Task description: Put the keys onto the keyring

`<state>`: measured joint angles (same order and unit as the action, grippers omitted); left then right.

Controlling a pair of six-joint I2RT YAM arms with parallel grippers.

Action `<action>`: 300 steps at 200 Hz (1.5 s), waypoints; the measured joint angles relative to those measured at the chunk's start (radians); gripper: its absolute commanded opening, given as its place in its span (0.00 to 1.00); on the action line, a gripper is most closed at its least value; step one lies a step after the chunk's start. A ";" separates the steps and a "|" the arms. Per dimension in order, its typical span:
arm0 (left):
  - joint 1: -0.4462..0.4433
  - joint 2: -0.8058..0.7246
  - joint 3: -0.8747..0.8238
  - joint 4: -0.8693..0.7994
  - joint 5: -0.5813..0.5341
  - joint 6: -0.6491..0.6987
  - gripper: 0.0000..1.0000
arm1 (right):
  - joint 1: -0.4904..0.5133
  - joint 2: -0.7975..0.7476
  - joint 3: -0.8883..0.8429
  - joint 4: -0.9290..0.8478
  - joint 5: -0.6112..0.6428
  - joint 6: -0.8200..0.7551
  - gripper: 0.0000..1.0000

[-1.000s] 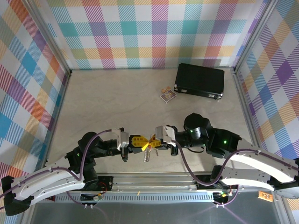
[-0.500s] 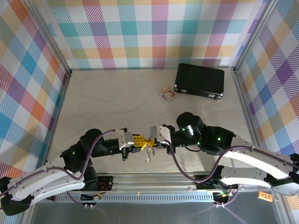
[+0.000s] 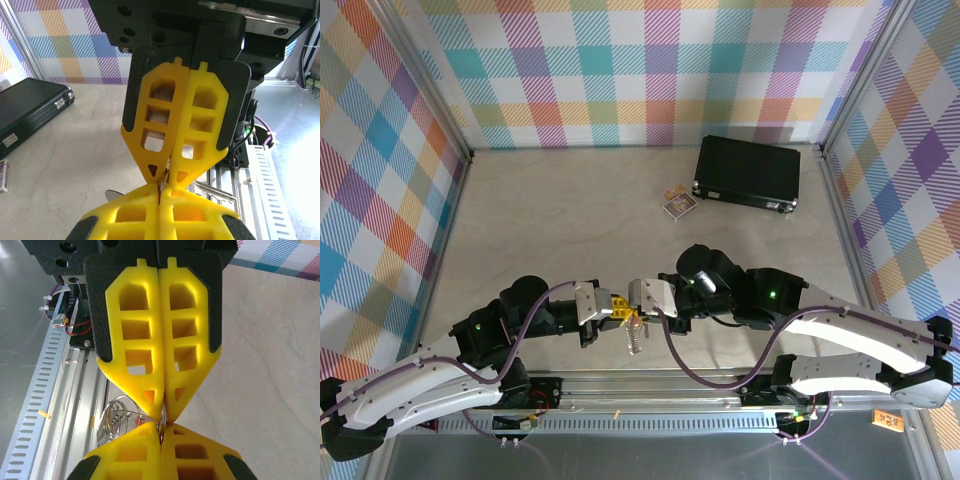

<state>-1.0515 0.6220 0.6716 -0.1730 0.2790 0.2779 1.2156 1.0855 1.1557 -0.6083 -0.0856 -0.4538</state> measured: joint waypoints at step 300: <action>-0.001 0.057 0.061 -0.025 0.000 0.038 0.06 | 0.013 0.005 0.029 -0.053 0.037 0.000 0.00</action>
<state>-1.0527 0.6792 0.7330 -0.1978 0.2790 0.3161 1.2289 1.0901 1.1843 -0.6609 -0.0483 -0.4538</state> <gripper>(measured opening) 0.134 0.055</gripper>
